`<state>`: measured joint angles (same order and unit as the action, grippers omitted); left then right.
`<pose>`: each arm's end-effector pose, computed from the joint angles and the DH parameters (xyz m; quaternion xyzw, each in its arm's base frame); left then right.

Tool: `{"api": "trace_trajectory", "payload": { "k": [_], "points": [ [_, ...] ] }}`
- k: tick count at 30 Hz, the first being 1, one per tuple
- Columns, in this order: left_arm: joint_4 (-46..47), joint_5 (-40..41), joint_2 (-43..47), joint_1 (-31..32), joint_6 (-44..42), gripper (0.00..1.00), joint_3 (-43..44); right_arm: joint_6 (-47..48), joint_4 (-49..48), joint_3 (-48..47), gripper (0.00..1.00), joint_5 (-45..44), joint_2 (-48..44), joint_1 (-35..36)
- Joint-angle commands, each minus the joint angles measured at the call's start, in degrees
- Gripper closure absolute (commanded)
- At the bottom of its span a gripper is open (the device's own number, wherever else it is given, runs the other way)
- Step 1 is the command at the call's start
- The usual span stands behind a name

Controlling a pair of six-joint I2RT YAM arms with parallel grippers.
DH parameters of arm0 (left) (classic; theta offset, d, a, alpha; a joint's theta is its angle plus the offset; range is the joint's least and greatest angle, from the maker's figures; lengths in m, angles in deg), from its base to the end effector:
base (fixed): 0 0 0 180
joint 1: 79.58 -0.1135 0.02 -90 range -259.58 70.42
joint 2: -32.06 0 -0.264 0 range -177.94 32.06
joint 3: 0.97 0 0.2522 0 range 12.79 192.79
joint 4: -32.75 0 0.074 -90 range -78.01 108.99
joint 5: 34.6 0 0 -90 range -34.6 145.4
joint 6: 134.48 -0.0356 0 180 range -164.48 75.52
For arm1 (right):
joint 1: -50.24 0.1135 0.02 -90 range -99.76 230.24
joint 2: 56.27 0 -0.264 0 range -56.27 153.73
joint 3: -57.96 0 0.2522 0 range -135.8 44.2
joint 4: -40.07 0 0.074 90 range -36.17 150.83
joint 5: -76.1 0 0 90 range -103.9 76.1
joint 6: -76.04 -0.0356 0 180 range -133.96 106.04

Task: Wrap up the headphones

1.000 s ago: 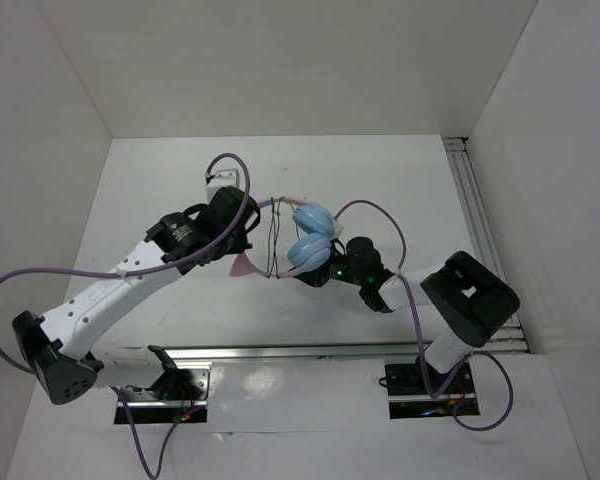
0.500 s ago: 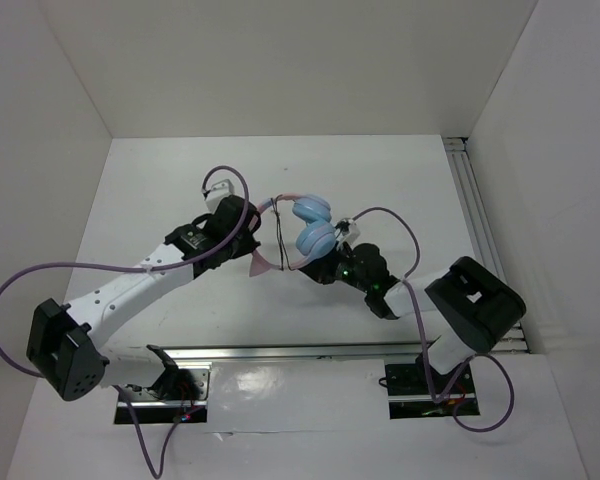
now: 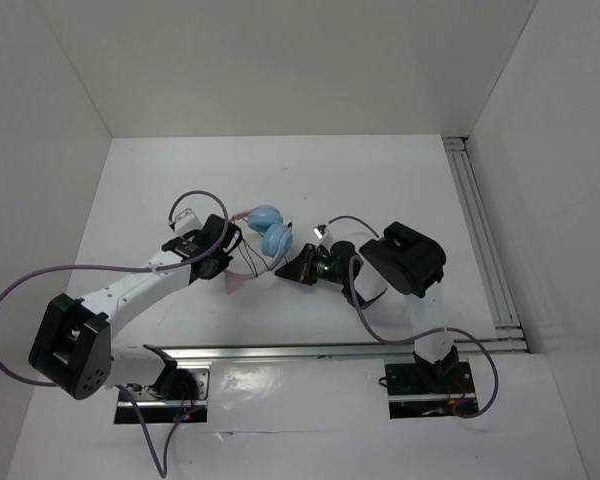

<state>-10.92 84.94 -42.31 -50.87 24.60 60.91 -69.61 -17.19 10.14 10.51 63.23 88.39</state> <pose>0.2308 -0.1064 0.2260 -0.3888 0.8427 -0.0517 0.3688 0.2523 0.2169 0.0774 -0.0105 0.7831 0.5515 0.2872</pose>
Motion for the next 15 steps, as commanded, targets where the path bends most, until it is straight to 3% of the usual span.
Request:
{"api": "trace_trajectory", "payload": {
  "k": [1, 6, 15],
  "points": [
    [4.7, 3.9, -1.3, -2.2, 6.2, 1.00, 0.3, -8.5, -27.0, -2.6, 0.97, 5.8, 8.3, 1.0],
    [7.8, 2.4, -5.2, -4.4, 6.7, 1.00, -1.4, -10.5, -27.9, -6.6, 0.96, 7.0, 14.7, 3.0],
    [12.6, -0.6, -13.4, -6.0, 5.2, 1.00, 1.3, -8.2, -19.2, -5.1, 0.92, 5.4, 10.6, 7.4]
  ]
}}
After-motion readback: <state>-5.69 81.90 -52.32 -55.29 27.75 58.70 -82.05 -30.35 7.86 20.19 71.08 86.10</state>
